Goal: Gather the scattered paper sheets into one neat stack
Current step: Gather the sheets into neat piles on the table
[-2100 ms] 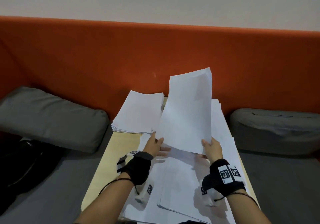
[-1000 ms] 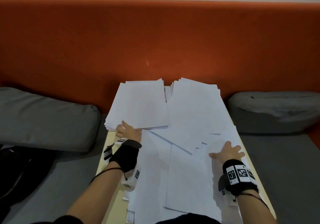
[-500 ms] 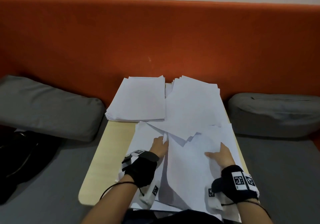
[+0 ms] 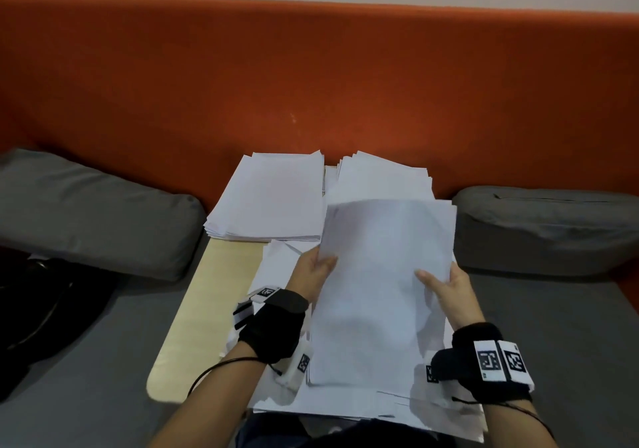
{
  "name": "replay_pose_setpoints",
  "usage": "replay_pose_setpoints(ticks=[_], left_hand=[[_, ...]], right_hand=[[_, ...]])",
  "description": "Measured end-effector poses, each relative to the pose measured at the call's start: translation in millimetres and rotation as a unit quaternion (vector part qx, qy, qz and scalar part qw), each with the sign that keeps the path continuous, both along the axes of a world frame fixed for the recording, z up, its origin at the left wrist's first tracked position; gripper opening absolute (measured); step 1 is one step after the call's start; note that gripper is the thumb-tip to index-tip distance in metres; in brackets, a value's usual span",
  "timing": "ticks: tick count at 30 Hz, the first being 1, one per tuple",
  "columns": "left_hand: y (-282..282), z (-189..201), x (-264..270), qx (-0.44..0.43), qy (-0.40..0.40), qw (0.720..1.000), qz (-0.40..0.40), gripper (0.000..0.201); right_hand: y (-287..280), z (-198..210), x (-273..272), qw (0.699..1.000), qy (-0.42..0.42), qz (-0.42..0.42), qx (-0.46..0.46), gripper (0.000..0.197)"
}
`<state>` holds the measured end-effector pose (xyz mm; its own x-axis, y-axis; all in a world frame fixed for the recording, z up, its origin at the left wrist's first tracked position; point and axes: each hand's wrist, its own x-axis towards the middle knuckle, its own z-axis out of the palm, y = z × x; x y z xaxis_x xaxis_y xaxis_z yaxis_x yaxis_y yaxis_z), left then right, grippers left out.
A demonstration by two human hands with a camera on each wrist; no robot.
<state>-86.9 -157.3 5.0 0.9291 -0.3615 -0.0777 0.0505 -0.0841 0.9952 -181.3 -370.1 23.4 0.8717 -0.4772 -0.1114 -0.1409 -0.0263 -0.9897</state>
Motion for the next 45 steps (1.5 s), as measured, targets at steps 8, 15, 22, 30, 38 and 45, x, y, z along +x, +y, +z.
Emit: replay_pose_setpoints(ticks=[8, 15, 22, 30, 38, 45], left_hand=[[3.2, 72.4, 5.0, -0.090, -0.130, 0.986, 0.044, 0.023], [11.5, 6.3, 4.8, 0.183, -0.049, 0.982, -0.013, 0.032], [65.4, -41.1, 11.7, 0.513, 0.043, 0.856, 0.054, 0.060], [68.4, -34.7, 20.4, 0.492, 0.078, 0.864, 0.073, 0.053], [68.9, -48.7, 11.6, 0.532, 0.033, 0.844, 0.055, 0.068], [71.8, -49.9, 12.1, 0.526, 0.031, 0.849, 0.041, 0.077]], right_hand=[[15.0, 59.7, 7.0, 0.988, -0.155, -0.023, -0.020, 0.023], [25.3, 0.7, 23.4, 0.993, 0.083, 0.028, -0.080, 0.040], [8.1, -15.4, 27.5, 0.983, 0.161, -0.033, -0.084, 0.038], [58.9, -56.6, 24.1, 0.893, 0.350, 0.146, -0.244, 0.040], [92.4, -53.0, 25.5, 0.909, 0.314, 0.184, -0.205, 0.041], [94.2, -43.4, 19.3, 0.961, 0.167, 0.161, -0.151, 0.062]])
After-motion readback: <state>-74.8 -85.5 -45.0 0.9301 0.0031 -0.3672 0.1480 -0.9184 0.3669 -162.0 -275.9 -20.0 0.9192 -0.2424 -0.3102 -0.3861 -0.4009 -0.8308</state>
